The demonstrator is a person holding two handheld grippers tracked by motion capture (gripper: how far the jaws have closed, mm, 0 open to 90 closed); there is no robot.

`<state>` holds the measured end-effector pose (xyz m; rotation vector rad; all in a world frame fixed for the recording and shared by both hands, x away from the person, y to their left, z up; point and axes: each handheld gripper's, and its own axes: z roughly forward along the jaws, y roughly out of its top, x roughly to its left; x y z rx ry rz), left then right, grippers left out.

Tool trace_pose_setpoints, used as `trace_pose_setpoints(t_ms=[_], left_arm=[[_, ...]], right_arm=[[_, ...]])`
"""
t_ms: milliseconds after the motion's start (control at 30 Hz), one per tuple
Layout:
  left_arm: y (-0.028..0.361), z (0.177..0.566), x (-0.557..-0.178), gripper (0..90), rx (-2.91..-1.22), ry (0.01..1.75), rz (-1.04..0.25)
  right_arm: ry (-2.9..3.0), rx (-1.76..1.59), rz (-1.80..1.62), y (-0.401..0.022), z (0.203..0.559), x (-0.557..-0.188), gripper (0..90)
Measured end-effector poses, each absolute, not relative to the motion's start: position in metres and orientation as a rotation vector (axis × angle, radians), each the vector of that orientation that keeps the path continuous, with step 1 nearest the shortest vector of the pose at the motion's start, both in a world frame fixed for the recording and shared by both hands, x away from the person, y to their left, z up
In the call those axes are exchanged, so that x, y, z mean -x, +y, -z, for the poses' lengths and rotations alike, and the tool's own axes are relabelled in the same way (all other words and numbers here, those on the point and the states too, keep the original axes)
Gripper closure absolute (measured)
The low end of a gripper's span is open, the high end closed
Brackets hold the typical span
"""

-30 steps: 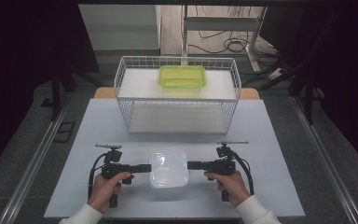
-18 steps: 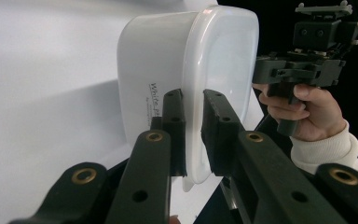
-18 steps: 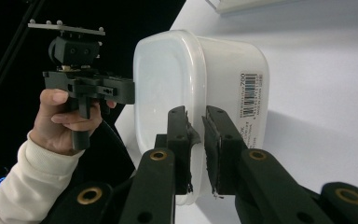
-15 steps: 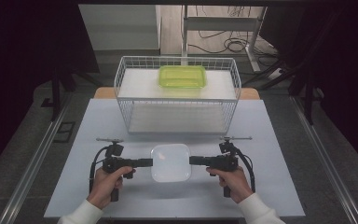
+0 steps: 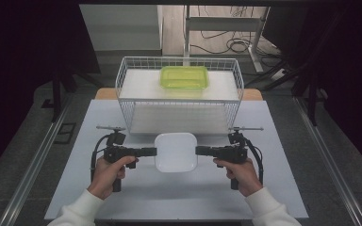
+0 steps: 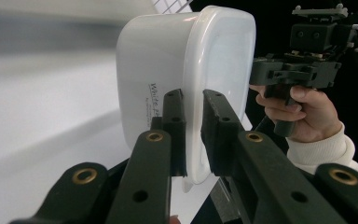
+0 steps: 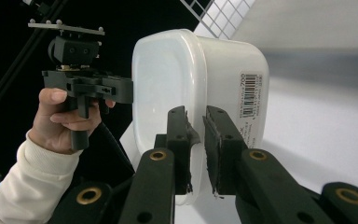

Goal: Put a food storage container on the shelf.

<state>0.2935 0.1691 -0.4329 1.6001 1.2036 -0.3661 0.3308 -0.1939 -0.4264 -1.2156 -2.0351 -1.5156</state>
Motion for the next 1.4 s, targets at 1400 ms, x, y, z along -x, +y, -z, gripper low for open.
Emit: trace_pose_setpoints(t_ms=[1400], left_arm=[[0.17,0.344,-0.318,80.9,-1.59,1.094,0.233]], right_arm=[[-2.108,1.142,1.671,-0.193,0.345,-0.353,79.3]])
